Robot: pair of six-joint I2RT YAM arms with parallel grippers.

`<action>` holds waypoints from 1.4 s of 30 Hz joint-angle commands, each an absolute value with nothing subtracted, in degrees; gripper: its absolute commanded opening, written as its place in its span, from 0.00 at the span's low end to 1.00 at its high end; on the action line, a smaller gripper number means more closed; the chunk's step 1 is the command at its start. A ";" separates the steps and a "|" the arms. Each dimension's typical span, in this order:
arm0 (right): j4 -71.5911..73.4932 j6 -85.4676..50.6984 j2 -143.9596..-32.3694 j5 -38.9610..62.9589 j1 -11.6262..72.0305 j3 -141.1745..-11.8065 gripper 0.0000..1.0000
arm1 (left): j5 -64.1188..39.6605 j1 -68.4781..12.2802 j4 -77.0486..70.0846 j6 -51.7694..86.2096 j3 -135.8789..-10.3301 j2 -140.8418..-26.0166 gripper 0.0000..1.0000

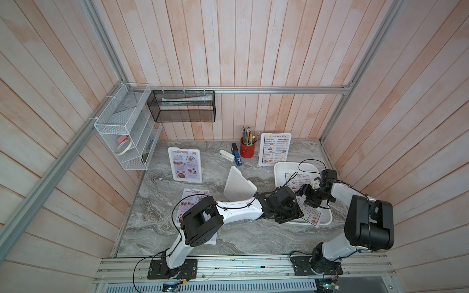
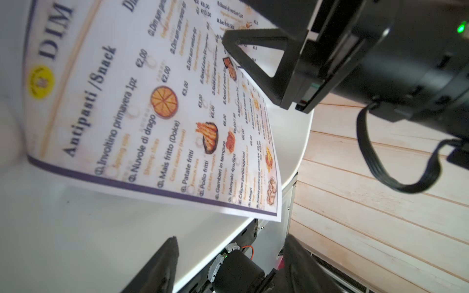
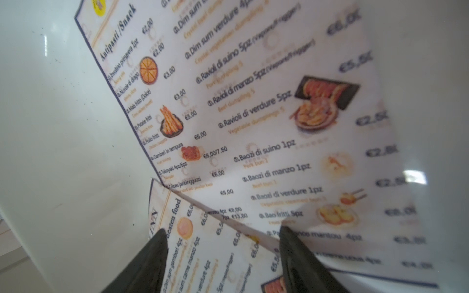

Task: Replace the menus in the menu holders
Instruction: Pick up the menu from the storage box.

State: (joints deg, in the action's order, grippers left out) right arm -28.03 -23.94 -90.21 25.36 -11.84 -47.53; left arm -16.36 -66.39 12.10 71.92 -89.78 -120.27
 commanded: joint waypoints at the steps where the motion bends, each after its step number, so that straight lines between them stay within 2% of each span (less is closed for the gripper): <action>1: -28.48 -23.56 -92.22 25.32 -11.94 -47.11 0.71 | -14.52 -66.36 13.82 74.03 -90.19 -122.67 0.68; 19: -29.26 -22.63 -92.26 25.07 -12.32 -46.77 0.71 | -6.30 -65.76 12.79 76.24 -90.53 -122.74 0.54; 42: -28.96 -22.76 -92.04 25.33 -12.37 -46.14 0.71 | -0.94 -64.84 10.89 78.21 -90.42 -122.06 0.40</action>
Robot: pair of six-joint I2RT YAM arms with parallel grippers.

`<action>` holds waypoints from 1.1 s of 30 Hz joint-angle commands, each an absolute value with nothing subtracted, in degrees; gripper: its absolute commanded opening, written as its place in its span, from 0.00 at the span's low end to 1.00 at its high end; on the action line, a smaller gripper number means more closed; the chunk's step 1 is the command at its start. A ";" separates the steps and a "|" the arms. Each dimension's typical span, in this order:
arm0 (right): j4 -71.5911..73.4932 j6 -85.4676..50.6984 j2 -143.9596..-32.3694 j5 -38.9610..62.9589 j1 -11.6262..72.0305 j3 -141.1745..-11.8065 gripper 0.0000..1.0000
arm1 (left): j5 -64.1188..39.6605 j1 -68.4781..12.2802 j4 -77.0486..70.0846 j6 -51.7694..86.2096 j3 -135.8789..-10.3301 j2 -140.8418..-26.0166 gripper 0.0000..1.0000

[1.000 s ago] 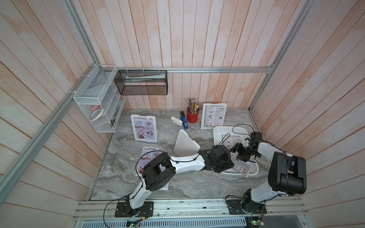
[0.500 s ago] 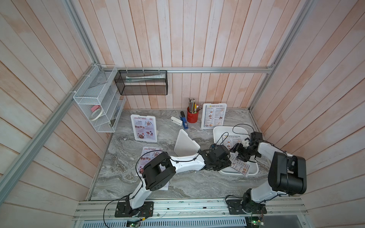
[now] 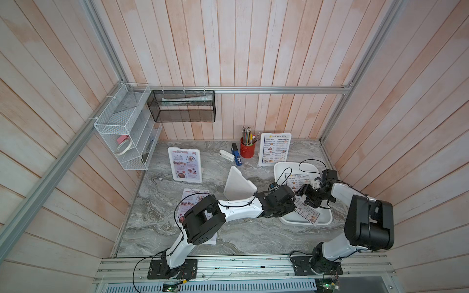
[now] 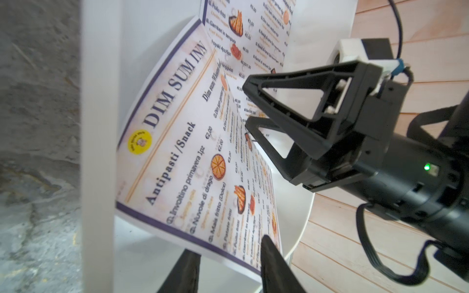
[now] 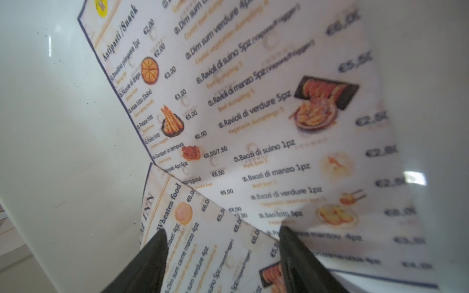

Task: Replace the menus in the menu holders
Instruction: Pick up the menu from the storage box.

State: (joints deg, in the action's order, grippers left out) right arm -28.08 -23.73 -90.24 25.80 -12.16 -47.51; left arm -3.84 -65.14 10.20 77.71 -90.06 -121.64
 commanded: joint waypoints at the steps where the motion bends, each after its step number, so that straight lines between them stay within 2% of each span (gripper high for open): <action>1: -28.92 -22.69 -92.05 25.40 -12.27 -46.05 0.71 | -0.35 -64.86 10.88 78.18 -90.49 -121.99 0.40; 7: -29.09 -22.96 -92.02 25.46 -12.32 -46.38 0.71 | 0.62 -64.75 10.90 78.52 -90.54 -121.97 0.34; 19: -29.08 -23.36 -92.19 25.51 -12.36 -46.80 0.71 | 0.01 -64.51 10.40 78.23 -90.27 -121.73 0.16; 24: -29.25 -23.29 -92.49 25.31 -12.31 -47.50 0.71 | -0.26 -64.49 9.49 78.22 -89.43 -121.46 0.14; 27: -29.27 -23.21 -92.70 25.32 -12.44 -47.59 0.71 | -0.45 -64.36 9.58 78.29 -89.39 -121.55 0.08; 33: -29.01 -23.16 -92.90 25.41 -12.32 -47.54 0.71 | -1.12 -64.34 9.21 78.09 -89.41 -121.68 0.06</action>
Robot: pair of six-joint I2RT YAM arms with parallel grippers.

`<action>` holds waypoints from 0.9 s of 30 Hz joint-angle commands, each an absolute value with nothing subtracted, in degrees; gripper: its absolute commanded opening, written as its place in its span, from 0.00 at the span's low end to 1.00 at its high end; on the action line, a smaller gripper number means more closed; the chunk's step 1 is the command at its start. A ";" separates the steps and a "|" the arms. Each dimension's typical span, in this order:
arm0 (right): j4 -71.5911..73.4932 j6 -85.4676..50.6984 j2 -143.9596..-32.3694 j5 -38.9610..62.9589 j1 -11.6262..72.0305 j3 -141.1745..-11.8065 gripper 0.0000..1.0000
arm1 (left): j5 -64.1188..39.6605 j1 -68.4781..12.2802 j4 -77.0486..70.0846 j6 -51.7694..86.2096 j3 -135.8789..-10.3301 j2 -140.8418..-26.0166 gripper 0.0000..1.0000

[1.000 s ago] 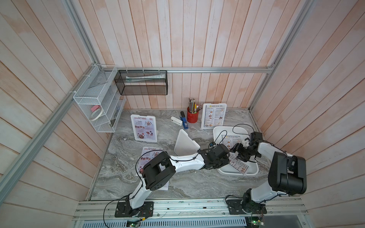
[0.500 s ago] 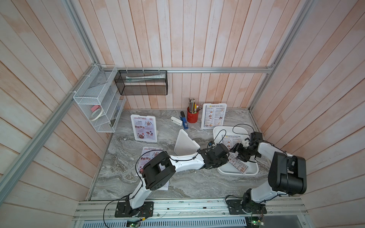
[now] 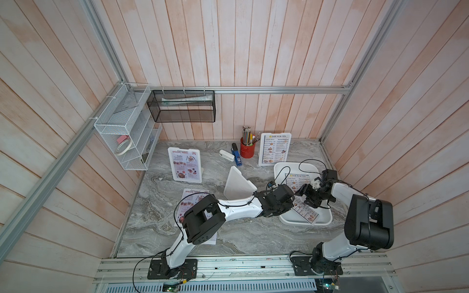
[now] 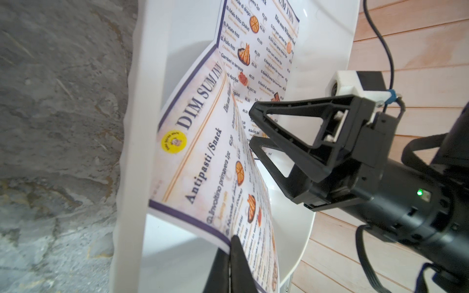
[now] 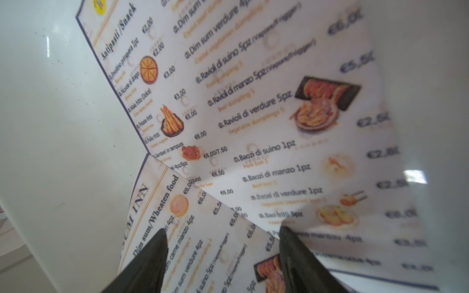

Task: Replace the menus in the menu holders
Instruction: Pick up the menu from the storage box.

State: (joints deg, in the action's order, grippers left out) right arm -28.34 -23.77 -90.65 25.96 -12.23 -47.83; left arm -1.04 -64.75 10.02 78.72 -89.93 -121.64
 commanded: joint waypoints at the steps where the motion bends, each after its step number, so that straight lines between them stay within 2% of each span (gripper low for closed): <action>1: -29.00 -23.23 -92.91 25.48 -12.38 -47.75 0.71 | -1.23 -64.34 9.01 77.90 -89.42 -121.65 0.05; 15: -31.42 -22.17 -91.31 27.30 -14.43 -58.70 0.72 | -2.88 -64.01 5.65 67.67 -89.65 -116.95 0.01; 21: -29.20 -22.13 -87.96 33.35 -14.47 -63.54 0.72 | -7.47 -62.17 2.48 64.09 -88.40 -113.90 0.00; 27: -28.65 -22.72 -85.22 36.70 -14.46 -67.41 0.72 | -6.80 -60.70 5.04 55.54 -89.99 -109.52 0.00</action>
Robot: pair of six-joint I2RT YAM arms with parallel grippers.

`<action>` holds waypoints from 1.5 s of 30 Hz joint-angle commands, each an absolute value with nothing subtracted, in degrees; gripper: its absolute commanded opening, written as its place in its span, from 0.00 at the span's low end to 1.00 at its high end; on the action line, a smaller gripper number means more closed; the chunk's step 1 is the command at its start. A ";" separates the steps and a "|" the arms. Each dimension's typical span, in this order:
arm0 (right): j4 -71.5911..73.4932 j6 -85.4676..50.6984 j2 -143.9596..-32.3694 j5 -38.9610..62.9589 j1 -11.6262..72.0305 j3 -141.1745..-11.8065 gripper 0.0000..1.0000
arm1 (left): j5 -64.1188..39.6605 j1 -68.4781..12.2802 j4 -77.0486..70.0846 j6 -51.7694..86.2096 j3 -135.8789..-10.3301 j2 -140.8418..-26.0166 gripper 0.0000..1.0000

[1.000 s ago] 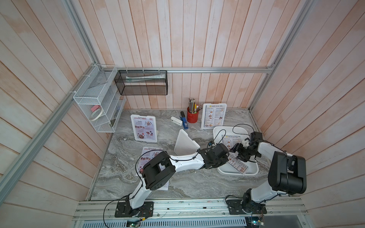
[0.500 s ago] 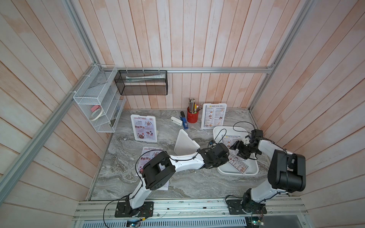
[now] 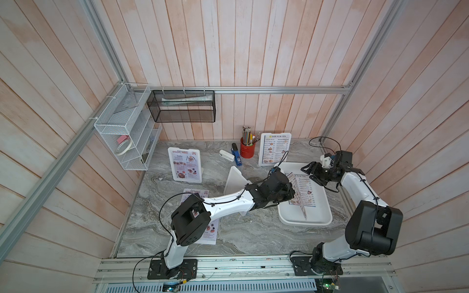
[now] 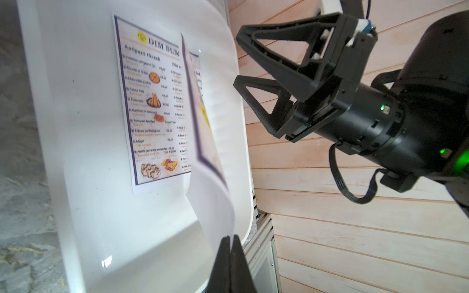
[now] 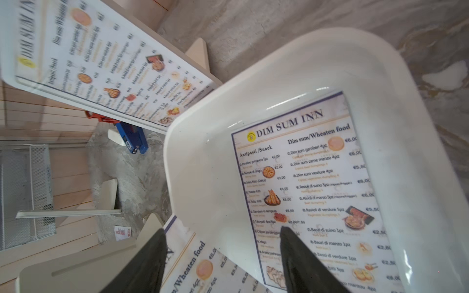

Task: Replace the menus in the menu holders
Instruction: Pick up the menu from the storage box.

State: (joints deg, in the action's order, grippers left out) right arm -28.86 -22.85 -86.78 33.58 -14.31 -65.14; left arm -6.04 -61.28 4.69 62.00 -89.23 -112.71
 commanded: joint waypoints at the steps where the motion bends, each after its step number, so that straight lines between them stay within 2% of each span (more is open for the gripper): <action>1: -28.37 -22.51 -84.72 37.82 -14.31 -68.02 0.72 | -7.09 -60.16 5.52 53.47 -90.00 -108.54 0.00; 5: -21.00 -24.13 -80.77 44.75 -14.33 -67.08 0.72 | -10.04 -57.19 8.16 45.87 -90.24 -104.16 0.00; 11: 0.66 -26.04 -74.08 56.09 -9.41 -61.90 0.75 | -15.61 -50.44 13.67 33.84 -91.59 -96.88 0.00; 16: 23.16 -36.77 -74.98 70.96 -7.96 -58.28 0.73 | -21.27 -46.48 20.94 23.67 -92.03 -90.57 0.00; 22: 25.49 -32.70 -78.88 79.84 -1.13 -62.15 0.73 | -20.85 -44.61 29.64 14.74 -92.02 -84.28 0.00; 33: 30.03 -32.80 -85.86 84.61 6.27 -67.27 0.73 | -23.28 -43.94 34.18 11.24 -91.94 -79.56 0.00; 40: 58.03 -56.31 -86.63 87.62 7.69 -61.84 0.63 | -24.08 -41.89 34.19 11.06 -91.71 -80.50 0.00; 45: 60.39 -60.03 -84.98 88.24 7.56 -59.76 0.54 | -24.74 -40.46 33.76 10.90 -91.63 -81.11 0.00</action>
